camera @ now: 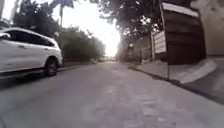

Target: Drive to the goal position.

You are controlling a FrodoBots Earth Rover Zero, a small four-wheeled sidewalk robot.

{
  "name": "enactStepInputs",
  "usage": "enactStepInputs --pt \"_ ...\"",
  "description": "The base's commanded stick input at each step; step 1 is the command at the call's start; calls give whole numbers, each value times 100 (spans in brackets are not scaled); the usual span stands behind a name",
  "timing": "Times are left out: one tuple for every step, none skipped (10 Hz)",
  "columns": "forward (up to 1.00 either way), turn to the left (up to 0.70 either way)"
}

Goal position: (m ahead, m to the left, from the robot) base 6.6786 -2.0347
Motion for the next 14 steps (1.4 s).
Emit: enactStepInputs --pt "100 0" --pt "100 0" --pt "100 0" --pt "100 0" --pt "100 0" --pt "100 0" --pt "100 0" --pt "100 0" --pt "100 -18" --pt "100 -40" --pt "100 -40" --pt "100 -40" --pt "100 -40" --pt "100 -40"
